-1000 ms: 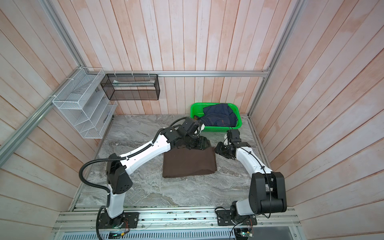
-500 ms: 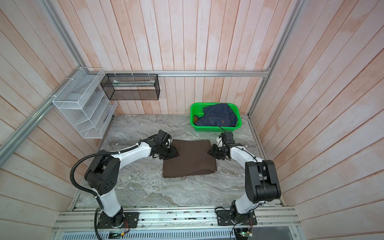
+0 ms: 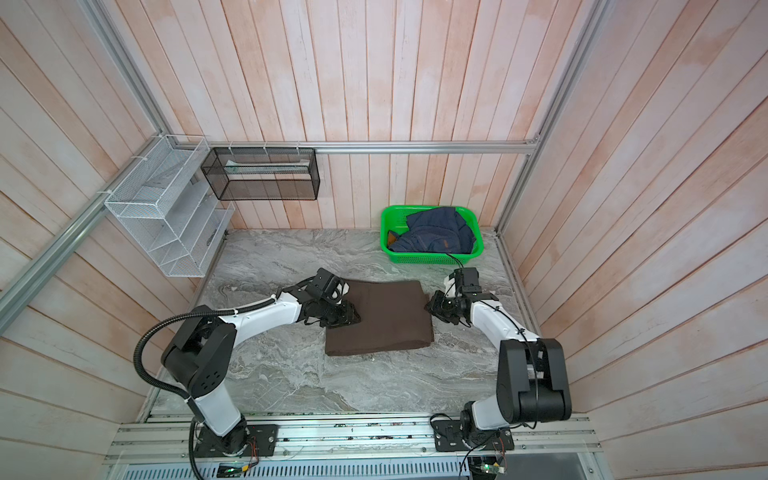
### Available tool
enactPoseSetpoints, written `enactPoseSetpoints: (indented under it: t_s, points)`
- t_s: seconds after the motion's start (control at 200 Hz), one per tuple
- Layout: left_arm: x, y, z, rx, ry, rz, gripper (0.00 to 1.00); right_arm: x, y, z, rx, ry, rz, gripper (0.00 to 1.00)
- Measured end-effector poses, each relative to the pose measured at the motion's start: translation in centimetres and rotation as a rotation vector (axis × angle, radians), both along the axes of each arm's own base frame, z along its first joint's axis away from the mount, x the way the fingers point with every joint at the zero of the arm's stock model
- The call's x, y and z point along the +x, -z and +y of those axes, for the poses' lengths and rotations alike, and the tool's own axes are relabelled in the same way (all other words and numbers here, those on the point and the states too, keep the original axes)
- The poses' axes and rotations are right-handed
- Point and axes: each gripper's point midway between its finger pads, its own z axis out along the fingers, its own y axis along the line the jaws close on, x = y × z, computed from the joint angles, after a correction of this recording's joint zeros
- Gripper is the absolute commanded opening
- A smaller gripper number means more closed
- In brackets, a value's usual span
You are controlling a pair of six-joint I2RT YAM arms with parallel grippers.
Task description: Fold and stack the trousers
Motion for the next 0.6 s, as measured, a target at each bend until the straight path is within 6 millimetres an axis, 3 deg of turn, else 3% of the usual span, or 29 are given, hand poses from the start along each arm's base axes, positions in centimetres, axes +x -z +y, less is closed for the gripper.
enactPoseSetpoints:
  t_s: [0.09, 0.175, 0.245, 0.415, 0.6]
  points:
    - [-0.9, -1.2, 0.1, -0.032, 0.004, -0.011, 0.51, -0.5, -1.5, 1.3, 0.027, -0.034, -0.031, 0.28]
    - [-1.1, -1.4, 0.3, -0.038, -0.004, -0.011, 0.52, -1.0, -1.4, 2.5, 0.049, -0.065, -0.027, 0.28]
    - [-1.2, -0.8, 0.7, -0.032, -0.015, 0.001, 0.53, -1.9, -0.2, 2.9, 0.061, -0.078, 0.006, 0.28]
    - [-2.1, 0.8, 1.6, -0.01, -0.039, 0.047, 0.58, -4.3, 5.3, 2.4, 0.049, -0.069, 0.159, 0.28]
    - [-2.6, 1.9, 2.1, 0.007, -0.047, 0.065, 0.58, -3.8, 5.8, 2.3, 0.064, -0.061, 0.151, 0.29]
